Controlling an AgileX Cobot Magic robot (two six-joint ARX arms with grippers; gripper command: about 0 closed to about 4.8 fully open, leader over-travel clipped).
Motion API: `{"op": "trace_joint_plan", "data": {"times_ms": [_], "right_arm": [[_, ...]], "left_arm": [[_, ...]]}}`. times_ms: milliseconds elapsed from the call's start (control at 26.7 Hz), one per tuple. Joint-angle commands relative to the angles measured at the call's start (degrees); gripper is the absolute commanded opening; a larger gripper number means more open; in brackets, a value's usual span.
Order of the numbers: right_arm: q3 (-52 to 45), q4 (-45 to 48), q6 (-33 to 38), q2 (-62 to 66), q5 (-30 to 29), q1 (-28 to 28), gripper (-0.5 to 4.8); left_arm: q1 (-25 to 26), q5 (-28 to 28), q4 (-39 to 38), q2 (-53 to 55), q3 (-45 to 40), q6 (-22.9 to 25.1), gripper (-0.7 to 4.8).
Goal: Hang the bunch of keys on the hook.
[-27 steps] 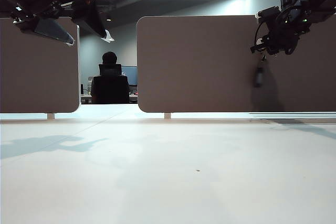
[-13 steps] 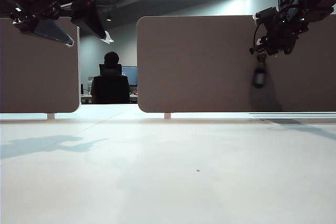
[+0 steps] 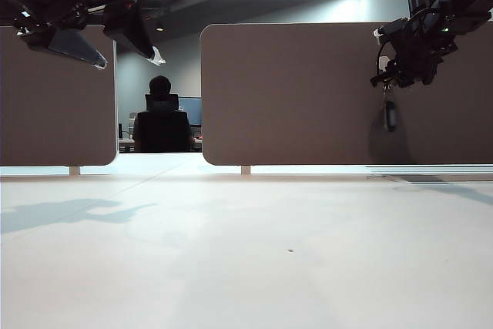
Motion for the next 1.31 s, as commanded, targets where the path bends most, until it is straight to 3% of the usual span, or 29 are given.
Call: {"op": "trace_joint_plan", "data": {"times_ms": [37, 300, 337, 412, 487, 674, 749, 786, 824, 861, 899, 936, 973, 1011, 1123, 1310], "right_arm": [[0.4, -0.1, -0.1, -0.4, 0.5, -0.3, -0.06], [0.4, 0.3, -0.1, -0.4, 0.2, -0.5, -0.03], [0.4, 0.3, -0.1, -0.4, 0.2, -0.5, 0.30], [0.4, 0.3, -0.1, -0.4, 0.2, -0.4, 1.77], [0.4, 0.2, -0.1, -0.4, 0.3, -0.4, 2.66], [0.4, -0.2, -0.1, -0.6, 1.3, -0.4, 2.74], [0.4, -3.0, 0.2, -1.7, 3.4, -0.2, 2.71], [0.4, -4.8, 0.2, -2.5, 4.4, -0.2, 2.39], [0.4, -6.5, 0.3, -3.2, 5.4, -0.1, 1.57], [0.4, -9.0, 0.5, -4.3, 5.8, -0.1, -0.11], [0.4, -11.6, 1.6, -5.5, 5.7, 0.0, 0.04], [0.4, -16.4, 5.8, -7.6, 3.5, -0.1, -0.09], [0.4, -18.6, 7.1, -8.5, 2.0, -0.2, -0.09], [0.2, -22.2, 9.4, -10.0, -0.6, -0.1, -0.09], [-3.6, -22.5, 10.7, -14.5, -1.1, 2.0, -0.09], [-19.7, -18.5, 11.6, -28.6, -2.6, 6.2, -0.09]], "left_arm": [[0.0, -0.3, 0.3, -0.1, 0.2, 0.2, 4.79], [0.0, -0.3, 0.3, -0.1, 0.2, 0.2, 4.79], [0.0, -0.3, 0.3, -0.1, 0.2, 0.2, 4.79], [0.0, -0.3, 0.3, -0.1, 0.2, 0.2, 4.79], [0.0, -0.3, 0.3, -0.1, 0.2, 0.2, 4.79], [0.0, -0.3, 0.3, -0.1, 0.2, 0.2, 4.79], [0.0, -0.3, 0.4, -0.1, 0.2, 0.2, 4.79], [0.0, -0.3, 0.5, -0.2, 0.2, 0.2, 4.79], [0.0, -0.3, 0.5, -0.2, 0.2, 0.2, 4.79], [0.0, -0.3, 0.5, -0.4, 0.2, 0.2, 4.79], [0.0, -0.2, 0.3, -0.8, 0.2, 0.2, 3.98], [0.0, 0.2, 0.1, -1.9, 0.2, 0.2, 1.14], [0.0, 0.2, 0.2, -2.7, 0.2, 0.0, -0.26], [0.0, 0.3, 0.7, -4.0, 0.3, -0.3, -0.05], [0.0, 1.0, -2.1, -8.2, 0.3, -0.5, -0.06], [0.0, -1.7, -11.1, -22.2, 0.3, -5.4, -0.06]]}}
